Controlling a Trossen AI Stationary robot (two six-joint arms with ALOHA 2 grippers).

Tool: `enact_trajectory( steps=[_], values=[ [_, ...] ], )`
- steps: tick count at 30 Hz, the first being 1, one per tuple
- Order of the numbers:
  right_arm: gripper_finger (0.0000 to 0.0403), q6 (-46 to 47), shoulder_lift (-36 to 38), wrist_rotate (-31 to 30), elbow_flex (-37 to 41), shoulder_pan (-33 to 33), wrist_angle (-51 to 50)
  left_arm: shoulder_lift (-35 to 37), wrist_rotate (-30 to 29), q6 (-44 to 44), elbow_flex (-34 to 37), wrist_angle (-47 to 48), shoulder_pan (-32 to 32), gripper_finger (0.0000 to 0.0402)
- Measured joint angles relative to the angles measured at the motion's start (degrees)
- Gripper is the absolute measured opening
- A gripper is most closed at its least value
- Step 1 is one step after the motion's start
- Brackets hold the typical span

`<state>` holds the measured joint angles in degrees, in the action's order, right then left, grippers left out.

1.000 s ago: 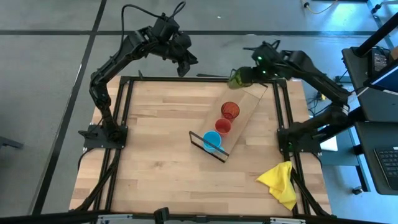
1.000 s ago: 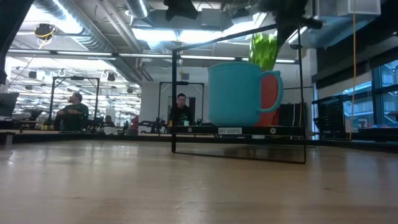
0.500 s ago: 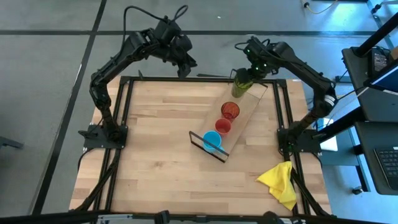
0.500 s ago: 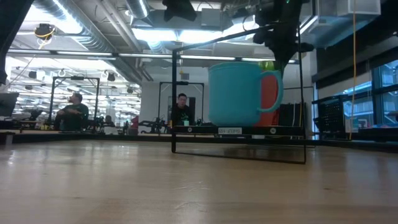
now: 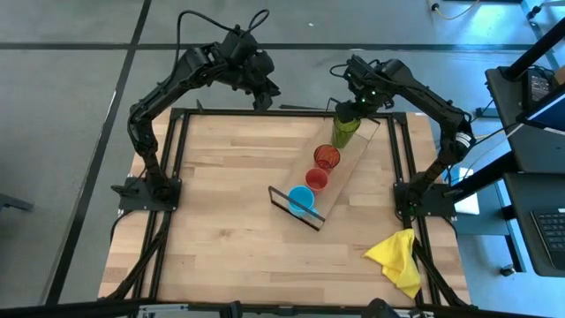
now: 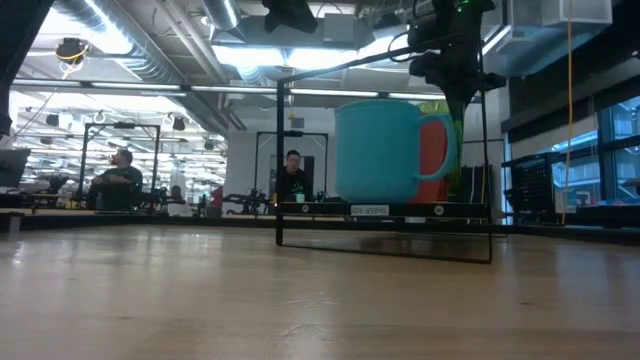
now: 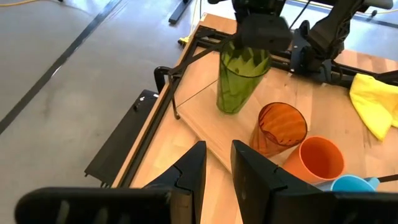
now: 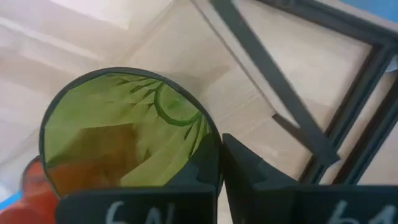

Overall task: Stack small to large cups/mugs on shelf
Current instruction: Put the green cup on the shelf

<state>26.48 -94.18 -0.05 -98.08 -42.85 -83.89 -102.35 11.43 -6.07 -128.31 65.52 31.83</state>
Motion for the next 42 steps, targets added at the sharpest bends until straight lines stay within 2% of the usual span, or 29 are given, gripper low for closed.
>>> enact_trajectory(
  steps=[10,16,22,33,37,42],
  values=[
    [0.0013,-0.6,0.2,4.7,2.1,0.0,0.2,0.0,0.0,0.0,0.0,-0.5,0.0,0.0069],
    [0.0014,-1.1,0.2,4.7,5.6,0.0,1.6,0.0,0.0,0.0,0.0,-0.5,0.0,0.0069],
    [0.0015,-1.3,0.3,4.7,5.7,0.0,4.8,0.0,-0.1,0.0,0.0,-0.5,0.0,0.0069],
    [0.0016,-1.7,0.3,3.1,5.7,0.0,3.0,0.0,-0.9,0.0,0.0,-0.5,0.0,0.0069],
    [0.0027,-1.8,0.3,3.1,5.7,0.0,3.0,0.0,-0.9,0.0,0.0,-0.5,0.0,0.0069],
    [0.0061,-2.3,0.3,3.1,5.7,0.1,3.2,0.0,-0.9,0.0,0.0,-0.5,0.0,0.0069]
  ],
)
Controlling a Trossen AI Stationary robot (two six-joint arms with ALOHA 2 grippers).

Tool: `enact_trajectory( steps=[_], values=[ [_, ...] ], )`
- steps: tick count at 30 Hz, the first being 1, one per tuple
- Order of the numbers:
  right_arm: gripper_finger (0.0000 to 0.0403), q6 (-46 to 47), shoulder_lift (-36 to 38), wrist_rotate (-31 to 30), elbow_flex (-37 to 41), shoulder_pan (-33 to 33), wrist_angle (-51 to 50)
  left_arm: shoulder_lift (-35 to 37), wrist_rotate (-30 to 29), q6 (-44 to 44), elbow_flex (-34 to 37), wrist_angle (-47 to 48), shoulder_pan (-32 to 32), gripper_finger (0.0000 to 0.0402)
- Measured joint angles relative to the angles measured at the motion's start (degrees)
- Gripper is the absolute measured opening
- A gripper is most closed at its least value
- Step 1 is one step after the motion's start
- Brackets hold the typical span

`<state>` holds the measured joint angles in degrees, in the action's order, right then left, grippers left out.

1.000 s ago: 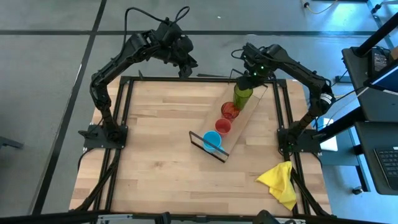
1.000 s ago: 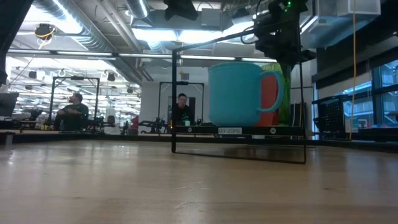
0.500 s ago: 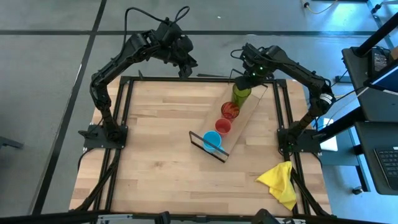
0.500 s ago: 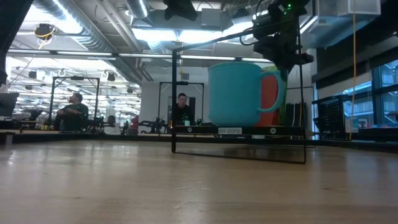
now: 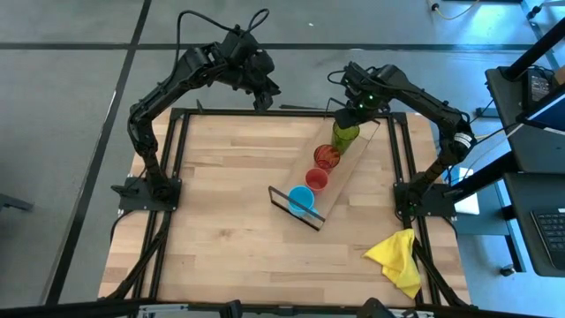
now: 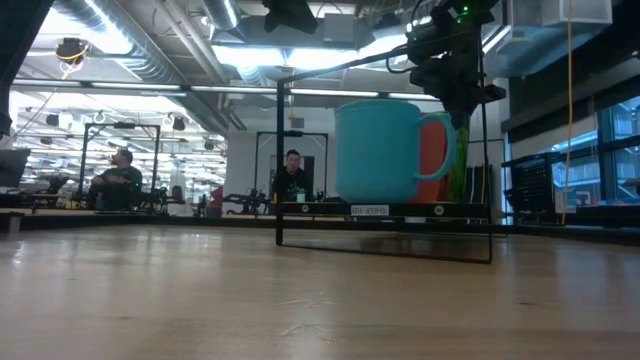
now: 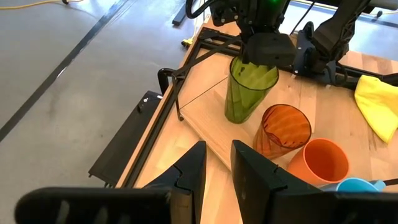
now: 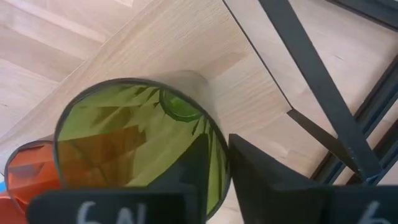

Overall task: Stack small to large cups/mugs on shelf
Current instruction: Put the green cup on the shelf

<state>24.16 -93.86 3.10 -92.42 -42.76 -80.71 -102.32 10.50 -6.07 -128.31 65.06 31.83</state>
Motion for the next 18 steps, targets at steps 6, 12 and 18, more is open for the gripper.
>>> enact_trajectory(
  steps=[6,12,18],
  values=[
    [0.0099,-0.1,0.0,0.0,0.0,1.2,-0.1,0.0,0.0,0.0,0.0,0.0,0.0,0.0069],
    [0.0117,-0.4,1.6,0.0,0.0,2.2,0.9,0.0,0.0,0.0,0.0,0.0,0.0,0.0069],
    [0.0118,1.0,7.4,-0.4,-0.1,2.1,3.8,0.0,0.0,0.0,0.0,-0.1,0.0,0.0069]
  ],
)
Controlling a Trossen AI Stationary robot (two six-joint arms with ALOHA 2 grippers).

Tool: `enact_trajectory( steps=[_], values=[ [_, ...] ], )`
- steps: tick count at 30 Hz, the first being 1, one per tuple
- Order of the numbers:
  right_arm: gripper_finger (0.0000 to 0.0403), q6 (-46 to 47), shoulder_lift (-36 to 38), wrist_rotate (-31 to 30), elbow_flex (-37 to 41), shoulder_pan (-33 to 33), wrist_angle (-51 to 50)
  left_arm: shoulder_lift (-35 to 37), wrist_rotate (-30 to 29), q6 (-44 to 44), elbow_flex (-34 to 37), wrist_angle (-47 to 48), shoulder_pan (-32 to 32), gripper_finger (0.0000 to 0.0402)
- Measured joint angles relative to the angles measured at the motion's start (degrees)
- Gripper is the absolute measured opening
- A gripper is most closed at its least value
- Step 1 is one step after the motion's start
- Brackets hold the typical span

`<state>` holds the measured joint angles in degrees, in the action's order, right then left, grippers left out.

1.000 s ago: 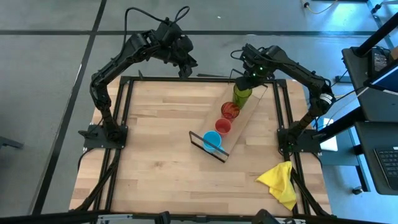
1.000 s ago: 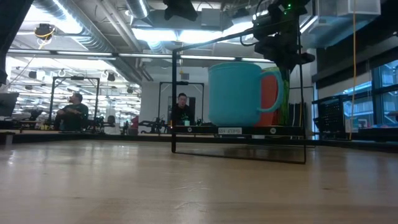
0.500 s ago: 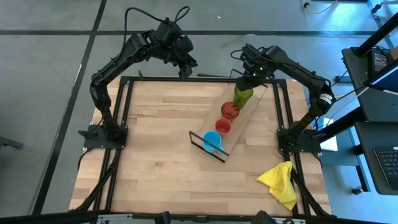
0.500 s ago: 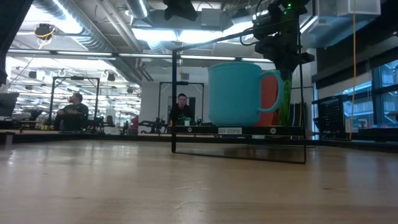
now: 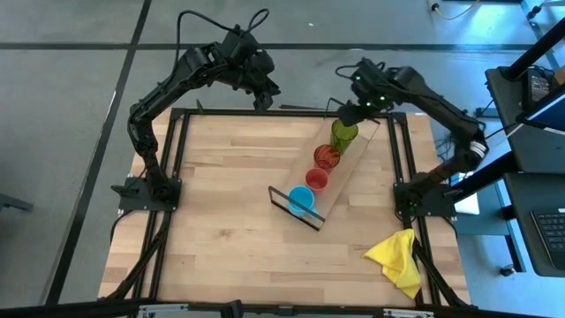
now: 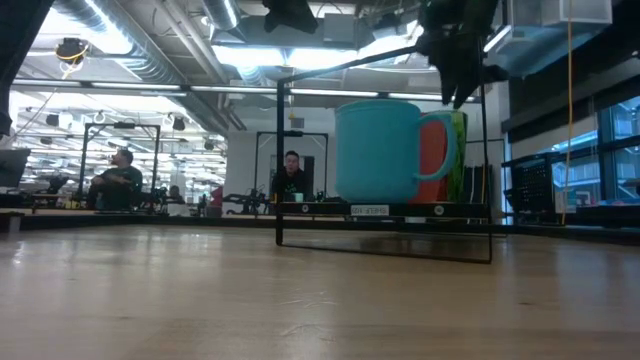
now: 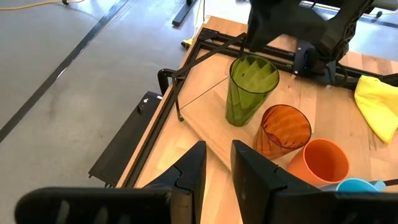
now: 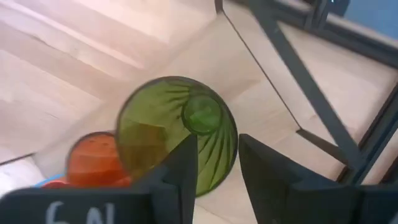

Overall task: Stack small to large cups/mugs on shelf
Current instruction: Put the green cup on the shelf, then return to Home Position

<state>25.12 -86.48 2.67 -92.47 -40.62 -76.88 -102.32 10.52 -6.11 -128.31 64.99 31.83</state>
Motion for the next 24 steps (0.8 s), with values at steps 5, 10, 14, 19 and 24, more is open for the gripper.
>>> enact_trajectory(
  steps=[5,10,14,19,24],
  values=[
    [0.0118,-0.6,6.5,-0.2,0.0,0.0,3.5,0.0,0.0,0.0,0.0,-1.4,-0.3,0.0069],
    [0.0118,-1.4,14.8,1.5,0.0,1.5,13.8,0.0,0.0,0.0,0.0,-3.5,-1.5,0.0069],
    [0.0118,-2.9,21.1,8.8,-0.1,4.5,19.9,0.0,0.0,1.0,0.0,-4.2,-2.9,0.0069],
    [0.0118,8.1,27.2,21.1,0.0,6.6,27.7,0.1,0.4,9.3,0.0,-1.6,-5.0,0.0069],
    [0.0118,-0.3,31.6,16.5,-0.1,11.9,32.6,2.7,11.2,3.0,0.0,-3.9,-8.8,0.0069]
  ],
)
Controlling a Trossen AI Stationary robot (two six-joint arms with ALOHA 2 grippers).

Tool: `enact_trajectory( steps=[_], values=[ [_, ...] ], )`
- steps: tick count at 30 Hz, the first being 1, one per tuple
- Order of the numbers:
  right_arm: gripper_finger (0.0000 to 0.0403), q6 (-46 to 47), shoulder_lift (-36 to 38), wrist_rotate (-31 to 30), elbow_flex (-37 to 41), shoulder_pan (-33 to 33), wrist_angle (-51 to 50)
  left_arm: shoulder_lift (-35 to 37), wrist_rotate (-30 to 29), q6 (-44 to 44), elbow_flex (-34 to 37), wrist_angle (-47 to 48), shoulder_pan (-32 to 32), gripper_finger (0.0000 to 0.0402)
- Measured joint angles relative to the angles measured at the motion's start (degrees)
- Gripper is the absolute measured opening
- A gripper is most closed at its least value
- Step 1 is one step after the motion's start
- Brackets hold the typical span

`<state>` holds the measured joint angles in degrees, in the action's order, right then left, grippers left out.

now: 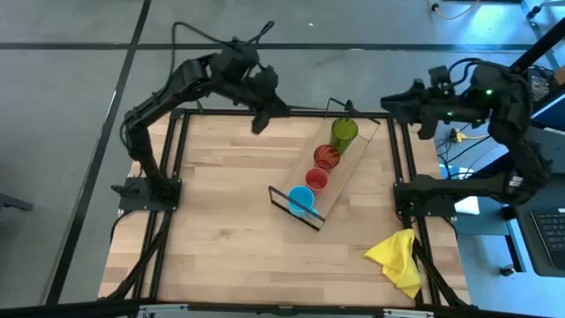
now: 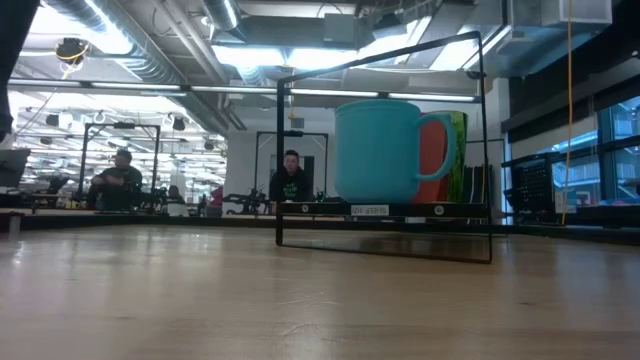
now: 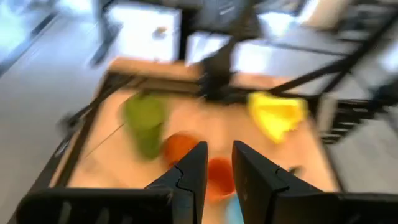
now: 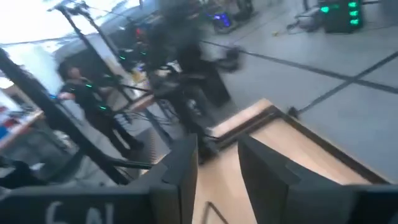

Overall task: Stack small to large cups/mugs on shelf
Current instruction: Return to Home Position

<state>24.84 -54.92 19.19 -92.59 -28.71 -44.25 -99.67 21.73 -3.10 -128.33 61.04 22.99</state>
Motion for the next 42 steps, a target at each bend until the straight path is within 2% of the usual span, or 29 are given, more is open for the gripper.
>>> enact_trajectory(
  steps=[3,5,8,12,15,20,22,27,31,34,38,40,42],
  values=[
    [0.0118,-1.9,0.9,-2.7,0.7,2.9,-5.1,1.9,2.0,-1.0,-0.1,-0.9,-1.6,0.0069],
    [0.0118,-5.7,1.6,1.4,3.8,5.5,-4.8,3.0,1.6,-0.6,0.9,-2.3,-1.8,0.0069],
    [0.0118,-9.7,3.4,11.7,13.5,8.9,4.2,6.0,1.5,0.9,7.3,-9.0,-2.5,0.0069],
    [0.0118,-7.9,8.2,15.5,30.3,9.8,21.2,13.5,2.1,6.1,24.7,-25.5,-3.6,0.0069],
    [0.0118,-6.7,14.2,16.2,39.5,9.2,29.8,20.7,1.0,9.8,38.5,-37.8,-3.7,0.0069],
    [0.0118,-5.7,28.2,13.6,49.2,7.1,32.3,35.9,-8.5,13.6,57.5,-48.3,-3.3,0.0069],
    [0.0118,-5.7,34.4,11.8,52.4,6.8,32.0,42.1,-10.5,14.7,65.0,-53.4,-3.8,0.0069],
    [0.0118,-5.9,47.8,10.5,59.6,6.8,32.0,56.9,-12.6,14.7,80.5,-67.7,-6.4,0.0069],
    [0.0118,-5.8,54.9,10.4,64.1,6.8,32.0,66.3,-15.7,15.2,90.4,-69.6,-7.5,0.0069],
    [0.0118,-5.8,54.4,11.9,65.0,6.8,30.5,73.5,-18.1,17.6,96.6,-69.6,-7.7,0.0069],
    [0.0118,-6.1,52.7,12.1,65.0,6.8,27.2,81.8,-17.7,19.4,103.8,-73.3,-8.2,0.0069],
    [0.0118,-9.9,52.9,12.9,65.0,6.8,27.8,85.3,-16.5,19.2,107.0,-76.6,-8.5,0.0069],
    [0.0118,-15.6,53.0,16.2,64.9,6.8,29.2,89.0,-15.8,19.1,109.9,-78.3,-8.6,0.0069]
  ],
)
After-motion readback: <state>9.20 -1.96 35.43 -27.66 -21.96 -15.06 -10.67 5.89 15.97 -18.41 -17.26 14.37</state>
